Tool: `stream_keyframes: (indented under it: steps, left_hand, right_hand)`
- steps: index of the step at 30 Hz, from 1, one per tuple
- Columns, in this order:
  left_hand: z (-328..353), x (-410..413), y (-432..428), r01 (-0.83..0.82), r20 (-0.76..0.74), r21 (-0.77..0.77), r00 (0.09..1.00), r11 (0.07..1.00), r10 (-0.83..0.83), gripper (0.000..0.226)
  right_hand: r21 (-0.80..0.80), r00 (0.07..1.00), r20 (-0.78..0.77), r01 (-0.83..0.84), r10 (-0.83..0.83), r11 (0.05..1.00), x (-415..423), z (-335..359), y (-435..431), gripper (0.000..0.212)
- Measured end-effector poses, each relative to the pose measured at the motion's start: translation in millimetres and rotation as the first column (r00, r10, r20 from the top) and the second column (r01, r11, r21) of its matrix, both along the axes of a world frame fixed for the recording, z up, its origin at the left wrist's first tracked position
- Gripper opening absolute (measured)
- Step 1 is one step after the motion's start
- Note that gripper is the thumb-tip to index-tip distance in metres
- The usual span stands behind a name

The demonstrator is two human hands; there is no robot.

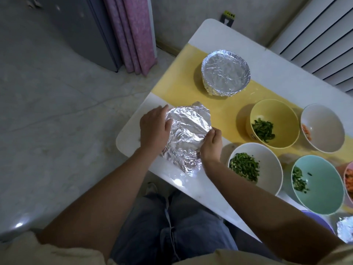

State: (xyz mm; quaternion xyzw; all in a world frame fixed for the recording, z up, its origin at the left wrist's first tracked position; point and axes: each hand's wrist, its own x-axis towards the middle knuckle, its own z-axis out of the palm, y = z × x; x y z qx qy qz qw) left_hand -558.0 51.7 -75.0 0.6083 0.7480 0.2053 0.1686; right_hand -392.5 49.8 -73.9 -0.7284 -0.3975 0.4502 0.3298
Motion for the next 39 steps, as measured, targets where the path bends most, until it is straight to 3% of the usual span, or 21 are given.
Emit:
stream_keyframes:
  steps: [4, 6, 8, 11, 13, 16, 21, 30, 34, 39]
  left_hand:
    - [4.4, 11.3, -22.9, -0.276, -0.079, -0.029, 0.959, 0.961, 0.273, 0.057]
    - [11.3, 15.3, -30.9, -0.433, 0.015, -0.106, 0.899, 0.895, 0.437, 0.072]
    - [15.3, 16.7, -34.2, -0.567, 0.157, -0.228, 0.781, 0.792, 0.604, 0.087]
    - [9.8, 16.4, -36.1, -0.615, 0.307, -0.378, 0.622, 0.692, 0.72, 0.079]
    - [7.8, 16.4, -36.0, -0.618, 0.342, -0.378, 0.599, 0.69, 0.724, 0.059]
    - [8.8, 16.0, -33.8, -0.62, 0.36, -0.301, 0.629, 0.724, 0.689, 0.041]
    - [5.7, 13.3, -35.0, -0.637, 0.324, -0.197, 0.675, 0.745, 0.663, 0.038]
    - [-3.0, 13.0, -32.3, -0.678, 0.367, -0.119, 0.648, 0.725, 0.667, 0.038]
    - [-15.2, 12.1, -31.7, -0.652, 0.486, -0.135, 0.613, 0.746, 0.623, 0.035]
    - [-27.4, 9.2, -33.3, -0.6, 0.633, -0.256, 0.488, 0.758, 0.601, 0.038]
  right_hand:
    - [-0.032, 0.992, -0.047, 0.114, -0.115, 0.993, -7.5, 3.7, -19.0, 0.026]
    - [-0.084, 0.989, -0.085, 0.116, -0.123, 0.99, -9.2, 2.8, -27.6, 0.015]
    - [-0.089, 0.988, -0.09, 0.118, -0.126, 0.989, -8.8, 5.8, -32.5, 0.006]
    - [0.048, 0.995, 0.093, 0.023, -0.027, 0.999, -2.4, 12.1, -30.6, 0.03]
    - [0.182, 0.968, 0.242, -0.113, 0.067, 0.977, 0.8, 18.0, -22.6, 0.046]
    - [0.315, 0.899, 0.38, -0.345, 0.216, 0.884, 2.5, 21.3, -4.7, 0.05]
    - [0.181, 0.685, 0.565, -0.647, 0.46, 0.741, 5.0, 13.7, 23.5, 0.057]
    - [0.113, 0.564, 0.666, -0.724, 0.489, 0.681, 3.2, 0.4, 28.4, 0.06]
    - [0.147, 0.596, 0.639, -0.714, 0.485, 0.684, 3.1, -4.9, 27.4, 0.056]
    - [0.205, 0.681, 0.545, -0.674, 0.489, 0.709, 6.8, -8.0, 27.5, 0.05]
